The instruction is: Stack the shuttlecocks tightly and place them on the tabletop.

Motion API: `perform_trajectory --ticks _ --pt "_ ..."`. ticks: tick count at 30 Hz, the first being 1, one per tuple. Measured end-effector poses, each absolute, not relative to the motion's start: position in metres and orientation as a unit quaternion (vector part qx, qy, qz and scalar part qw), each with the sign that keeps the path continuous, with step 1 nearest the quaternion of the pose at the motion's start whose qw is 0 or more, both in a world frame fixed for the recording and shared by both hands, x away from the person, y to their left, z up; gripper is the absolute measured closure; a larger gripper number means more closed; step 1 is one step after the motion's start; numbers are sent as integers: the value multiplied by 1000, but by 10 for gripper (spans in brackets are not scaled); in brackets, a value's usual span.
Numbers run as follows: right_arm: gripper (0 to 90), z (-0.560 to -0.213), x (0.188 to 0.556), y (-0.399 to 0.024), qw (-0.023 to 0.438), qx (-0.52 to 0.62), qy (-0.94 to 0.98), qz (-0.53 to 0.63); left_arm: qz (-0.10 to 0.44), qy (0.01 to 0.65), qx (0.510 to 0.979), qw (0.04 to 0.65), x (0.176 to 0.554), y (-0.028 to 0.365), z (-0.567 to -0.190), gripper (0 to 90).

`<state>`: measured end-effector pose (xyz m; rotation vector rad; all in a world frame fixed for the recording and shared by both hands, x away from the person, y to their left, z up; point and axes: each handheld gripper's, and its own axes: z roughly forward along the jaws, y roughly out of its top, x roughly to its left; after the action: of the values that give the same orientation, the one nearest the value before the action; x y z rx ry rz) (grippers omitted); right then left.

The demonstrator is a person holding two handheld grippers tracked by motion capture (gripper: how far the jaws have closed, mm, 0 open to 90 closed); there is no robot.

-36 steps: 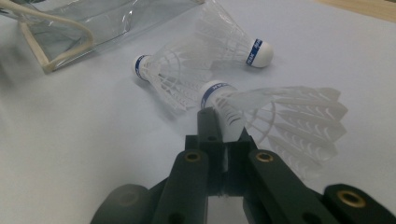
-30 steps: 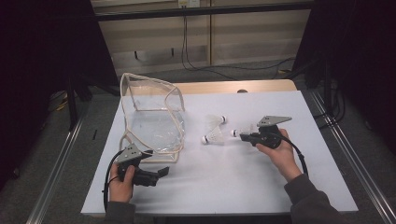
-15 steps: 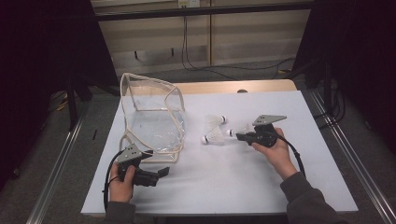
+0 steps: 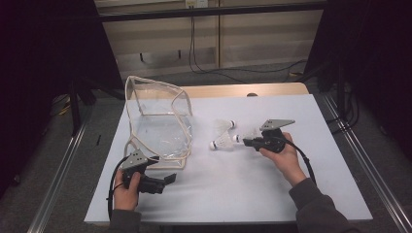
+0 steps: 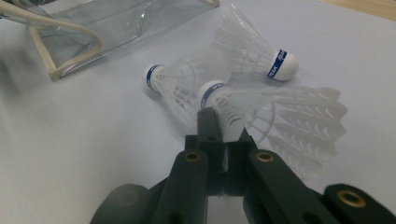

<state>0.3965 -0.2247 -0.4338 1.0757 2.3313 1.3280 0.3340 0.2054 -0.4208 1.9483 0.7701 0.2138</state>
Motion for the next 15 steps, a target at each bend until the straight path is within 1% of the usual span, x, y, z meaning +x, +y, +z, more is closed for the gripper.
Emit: perform_trajectory --ticks 15 --pt "889 -434 398 -222 126 369 801 455 89 319 804 494 334 205 -421 37"
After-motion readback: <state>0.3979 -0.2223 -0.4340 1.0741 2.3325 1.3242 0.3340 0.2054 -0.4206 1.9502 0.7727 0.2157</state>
